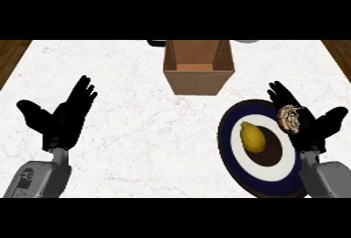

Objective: Pick the lemon from the plate and place it in the cardboard box

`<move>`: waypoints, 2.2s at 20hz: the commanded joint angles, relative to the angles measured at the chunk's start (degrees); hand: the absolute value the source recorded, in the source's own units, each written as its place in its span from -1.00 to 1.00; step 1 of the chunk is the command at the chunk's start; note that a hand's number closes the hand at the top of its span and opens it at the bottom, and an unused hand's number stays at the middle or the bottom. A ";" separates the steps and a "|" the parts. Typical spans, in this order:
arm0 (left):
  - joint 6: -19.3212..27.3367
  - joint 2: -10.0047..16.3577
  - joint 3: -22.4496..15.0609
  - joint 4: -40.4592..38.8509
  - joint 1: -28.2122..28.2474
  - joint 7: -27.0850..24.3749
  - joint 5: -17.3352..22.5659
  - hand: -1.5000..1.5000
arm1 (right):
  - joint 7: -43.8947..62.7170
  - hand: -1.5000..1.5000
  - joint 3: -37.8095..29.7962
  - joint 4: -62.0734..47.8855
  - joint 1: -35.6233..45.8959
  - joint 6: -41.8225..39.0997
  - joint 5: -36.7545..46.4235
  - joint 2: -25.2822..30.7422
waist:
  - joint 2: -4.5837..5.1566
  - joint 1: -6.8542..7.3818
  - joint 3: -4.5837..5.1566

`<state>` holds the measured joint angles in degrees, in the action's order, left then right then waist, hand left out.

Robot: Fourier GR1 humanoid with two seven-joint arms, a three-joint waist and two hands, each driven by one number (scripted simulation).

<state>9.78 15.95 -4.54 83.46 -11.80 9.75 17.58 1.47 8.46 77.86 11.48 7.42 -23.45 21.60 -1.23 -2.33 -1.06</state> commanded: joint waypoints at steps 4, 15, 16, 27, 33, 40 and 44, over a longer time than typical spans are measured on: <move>-4.66 1.90 -7.73 1.26 -0.84 -5.92 -8.81 0.00 | 1.11 -1.00 2.75 9.21 -8.76 10.00 9.02 1.04 | 0.75 0.60 1.14; -7.17 2.76 -11.00 1.65 -2.52 -6.31 -11.01 0.00 | 2.43 -1.00 16.45 7.41 -13.90 28.91 52.59 16.28 | 0.68 -0.04 1.55; -5.49 2.15 -11.96 2.55 -1.14 -5.65 -12.38 0.00 | 4.43 -1.00 16.21 10.69 -15.40 28.58 54.79 19.28 | 0.23 -0.42 1.58; -7.02 1.96 -11.73 2.88 -2.28 -5.14 -12.31 0.00 | 43.05 -1.00 21.86 48.29 -19.92 1.69 62.86 26.85 | 0.78 0.20 1.49; -8.45 1.52 -11.03 2.19 -0.56 -8.74 -12.63 0.00 | 63.87 -1.00 25.41 57.91 -12.63 -12.38 60.34 19.38 | 1.20 2.37 1.23; -9.05 -1.00 -11.88 5.71 0.80 -5.69 -14.84 0.00 | 62.03 -1.00 22.87 44.08 -3.63 -14.54 60.92 7.25 | 1.26 2.68 1.07; -7.55 -4.72 -12.46 0.79 -3.41 -5.43 -17.27 0.00 | 56.68 -1.00 19.73 36.60 -3.24 -15.20 59.68 7.59 | 1.38 2.35 1.06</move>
<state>0.92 14.50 -16.08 87.11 -12.96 4.27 2.33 58.83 29.94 121.34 6.47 -5.83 36.68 30.94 0.02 0.16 0.05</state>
